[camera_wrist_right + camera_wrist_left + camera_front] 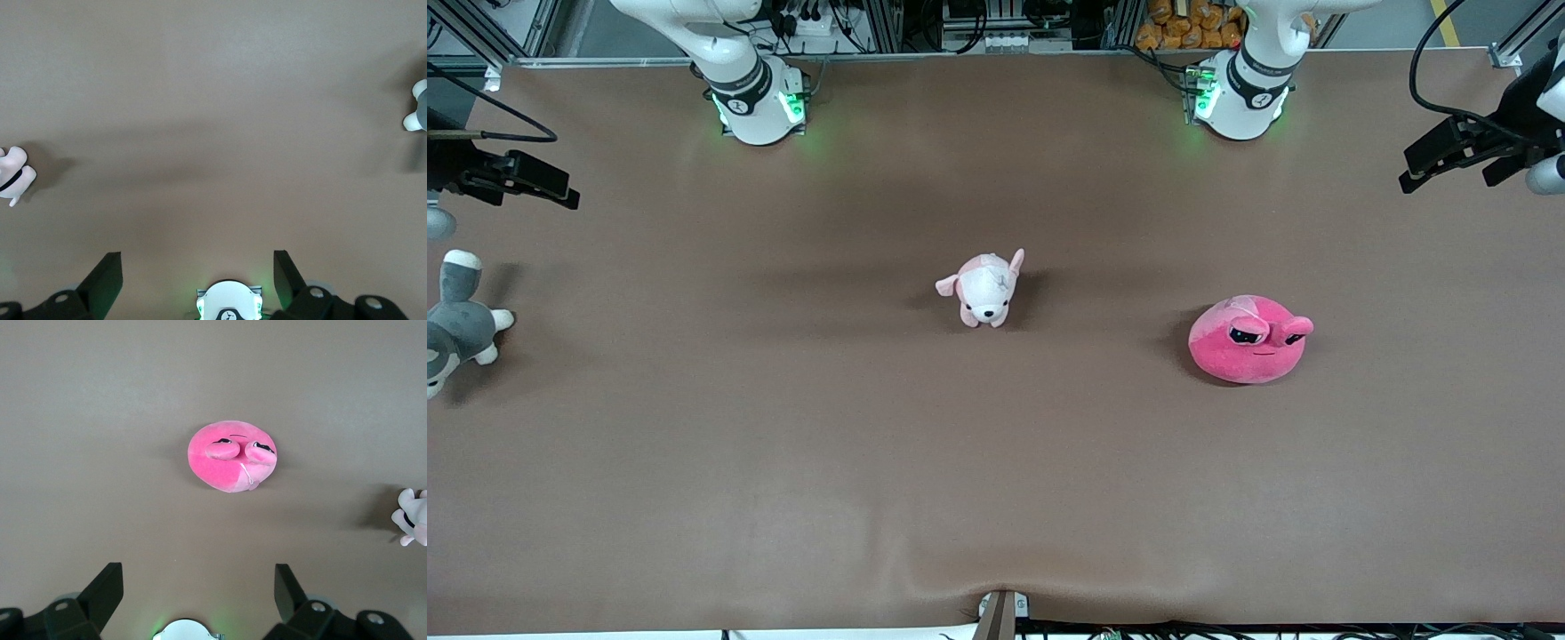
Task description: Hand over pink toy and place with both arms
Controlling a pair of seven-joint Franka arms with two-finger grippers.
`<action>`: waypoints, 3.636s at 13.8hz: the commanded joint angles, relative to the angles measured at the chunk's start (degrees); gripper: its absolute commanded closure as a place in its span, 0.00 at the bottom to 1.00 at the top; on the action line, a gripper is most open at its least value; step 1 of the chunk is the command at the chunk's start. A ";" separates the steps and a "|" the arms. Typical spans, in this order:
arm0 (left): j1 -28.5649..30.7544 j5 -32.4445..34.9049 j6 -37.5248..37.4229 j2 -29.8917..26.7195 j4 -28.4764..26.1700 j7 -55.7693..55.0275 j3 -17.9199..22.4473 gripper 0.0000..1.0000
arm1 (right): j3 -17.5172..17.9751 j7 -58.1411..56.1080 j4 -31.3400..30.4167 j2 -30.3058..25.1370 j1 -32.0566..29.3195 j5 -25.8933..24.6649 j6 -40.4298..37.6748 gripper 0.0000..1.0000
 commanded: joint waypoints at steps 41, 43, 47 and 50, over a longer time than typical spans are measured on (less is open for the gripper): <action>2.34 1.37 0.30 3.52 1.39 -0.20 -0.20 0.00 | -0.05 0.14 -1.76 -0.58 0.26 -1.01 2.73 0.00; 2.34 1.37 0.30 3.52 1.39 -0.20 -0.11 0.00 | -0.05 0.14 -1.67 -0.58 0.26 -1.01 2.82 0.00; 2.43 1.37 0.21 3.43 1.48 0.07 -0.02 0.00 | -0.05 0.22 -1.58 -0.58 0.35 -1.01 2.82 0.00; 3.56 1.37 -0.05 3.43 1.57 0.85 -0.02 0.00 | -0.05 0.14 -1.58 -0.49 0.35 -1.01 2.82 0.00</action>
